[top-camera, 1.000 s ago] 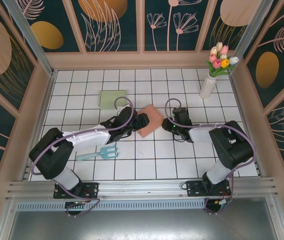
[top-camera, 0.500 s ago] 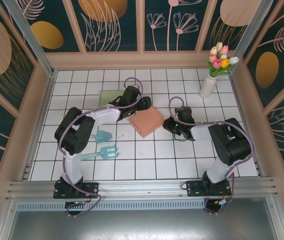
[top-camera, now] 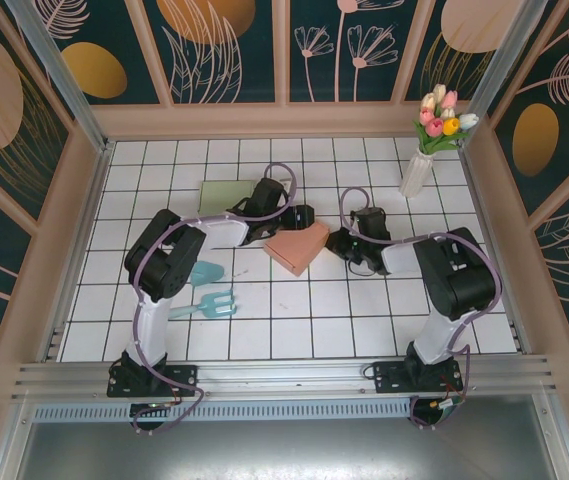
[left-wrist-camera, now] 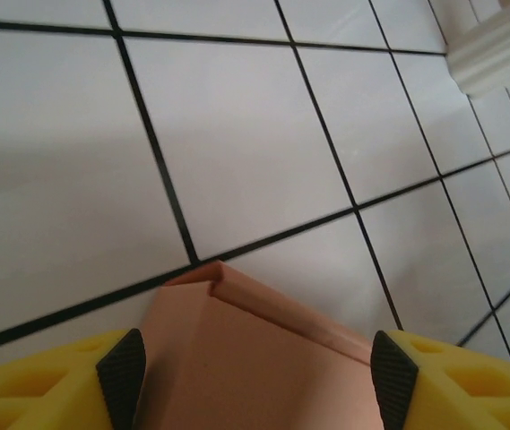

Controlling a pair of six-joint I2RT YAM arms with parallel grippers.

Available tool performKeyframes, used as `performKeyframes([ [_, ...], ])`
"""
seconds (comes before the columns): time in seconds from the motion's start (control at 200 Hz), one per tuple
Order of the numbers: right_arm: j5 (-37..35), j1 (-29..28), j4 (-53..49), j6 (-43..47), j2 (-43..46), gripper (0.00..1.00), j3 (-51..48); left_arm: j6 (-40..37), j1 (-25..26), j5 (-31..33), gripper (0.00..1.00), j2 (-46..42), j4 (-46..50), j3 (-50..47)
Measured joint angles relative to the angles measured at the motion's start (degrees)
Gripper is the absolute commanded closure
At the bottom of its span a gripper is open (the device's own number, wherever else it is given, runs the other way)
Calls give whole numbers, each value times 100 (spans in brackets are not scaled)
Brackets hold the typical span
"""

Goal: Fold the paper box

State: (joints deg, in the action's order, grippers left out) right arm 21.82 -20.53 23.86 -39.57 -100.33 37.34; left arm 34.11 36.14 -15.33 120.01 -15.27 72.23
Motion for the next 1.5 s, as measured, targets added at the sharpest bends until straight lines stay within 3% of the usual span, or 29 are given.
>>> performKeyframes([
  [0.25, 332, 118, 4, -2, -109, 91, 90, 28, 46, -24, 31, 57, -293, -90],
  [0.445, 214, 107, 92, -28, -22, 90, -15, 109, 136, 376, 30, -55, -31, -101],
  [0.866, -575, -26, -474, -44, 1447, 90, -909, 540, -46, 544, 28, -977, 35, -1104],
  [1.226, -831, -1497, -549, -398, 1519, 90, -1257, 896, -46, 372, 30, -1534, -772, -2542],
  [1.501, -721, -1801, -94, -785, 813, 90, -758, 1167, 107, 389, 30, -1526, -1204, -2638],
])
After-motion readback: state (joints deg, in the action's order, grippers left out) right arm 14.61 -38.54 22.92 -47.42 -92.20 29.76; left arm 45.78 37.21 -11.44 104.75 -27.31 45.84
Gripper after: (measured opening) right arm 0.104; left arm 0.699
